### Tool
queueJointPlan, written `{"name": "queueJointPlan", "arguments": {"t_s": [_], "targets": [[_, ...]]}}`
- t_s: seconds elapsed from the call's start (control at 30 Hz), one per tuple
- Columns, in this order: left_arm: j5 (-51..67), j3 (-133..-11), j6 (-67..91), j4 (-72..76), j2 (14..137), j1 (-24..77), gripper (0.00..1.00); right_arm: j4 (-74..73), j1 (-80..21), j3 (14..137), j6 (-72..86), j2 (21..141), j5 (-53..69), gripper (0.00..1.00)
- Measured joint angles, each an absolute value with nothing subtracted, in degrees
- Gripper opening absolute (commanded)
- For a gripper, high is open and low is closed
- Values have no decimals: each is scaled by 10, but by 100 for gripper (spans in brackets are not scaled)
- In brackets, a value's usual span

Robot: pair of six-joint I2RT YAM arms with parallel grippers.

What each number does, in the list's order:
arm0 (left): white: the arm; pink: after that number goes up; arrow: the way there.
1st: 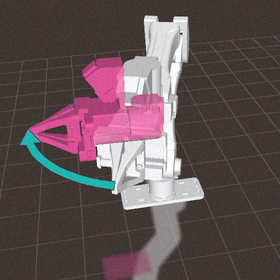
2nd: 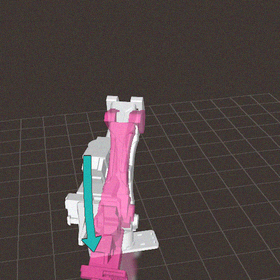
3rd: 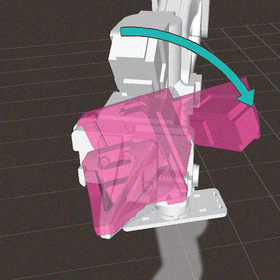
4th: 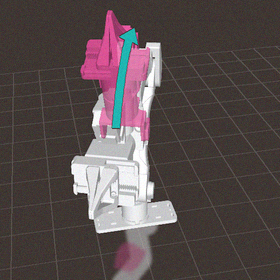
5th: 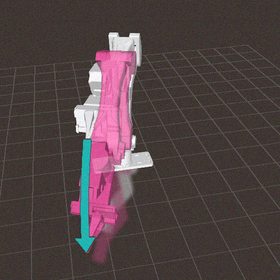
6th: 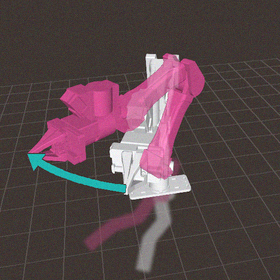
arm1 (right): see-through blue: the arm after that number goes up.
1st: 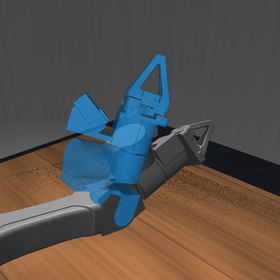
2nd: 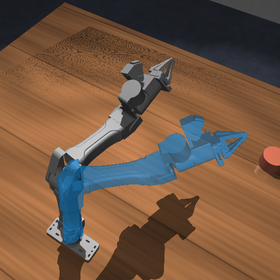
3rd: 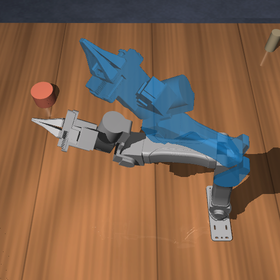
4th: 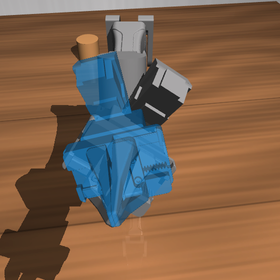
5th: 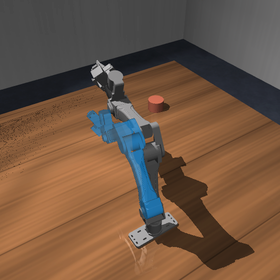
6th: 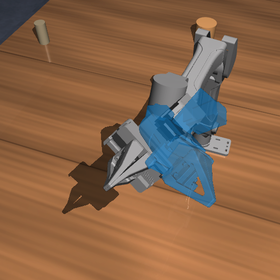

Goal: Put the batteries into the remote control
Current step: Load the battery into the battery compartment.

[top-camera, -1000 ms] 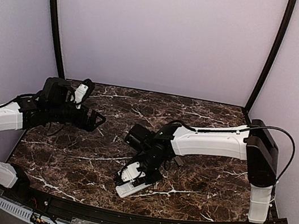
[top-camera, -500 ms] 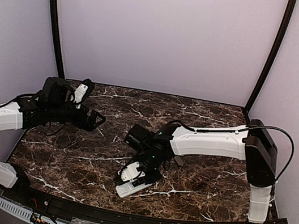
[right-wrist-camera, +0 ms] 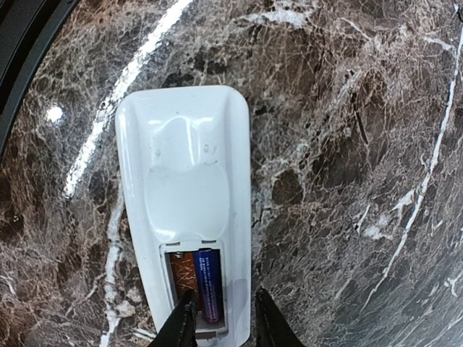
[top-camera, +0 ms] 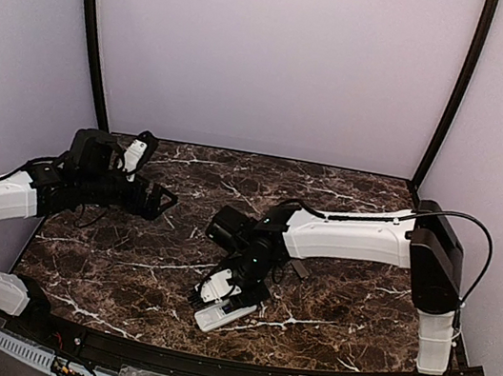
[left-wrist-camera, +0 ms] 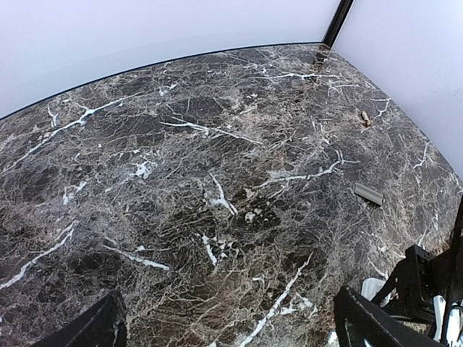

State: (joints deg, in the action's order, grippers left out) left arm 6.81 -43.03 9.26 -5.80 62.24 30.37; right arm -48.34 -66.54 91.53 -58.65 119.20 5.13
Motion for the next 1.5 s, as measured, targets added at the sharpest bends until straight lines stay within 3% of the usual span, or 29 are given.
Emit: {"name": "queueJointPlan", "arguments": {"t_s": [0.73,1.2,1.5], "targets": [[70,-430,92,-57,621,303,99,-490,-667,925,-587,1214,42,24],[70,-430,92,-57,621,303,99,-505,-667,949,-586,1216,39,28],[71,-430,92,-57,621,302,99,-498,-651,963,-567,1156,38,28]]}}
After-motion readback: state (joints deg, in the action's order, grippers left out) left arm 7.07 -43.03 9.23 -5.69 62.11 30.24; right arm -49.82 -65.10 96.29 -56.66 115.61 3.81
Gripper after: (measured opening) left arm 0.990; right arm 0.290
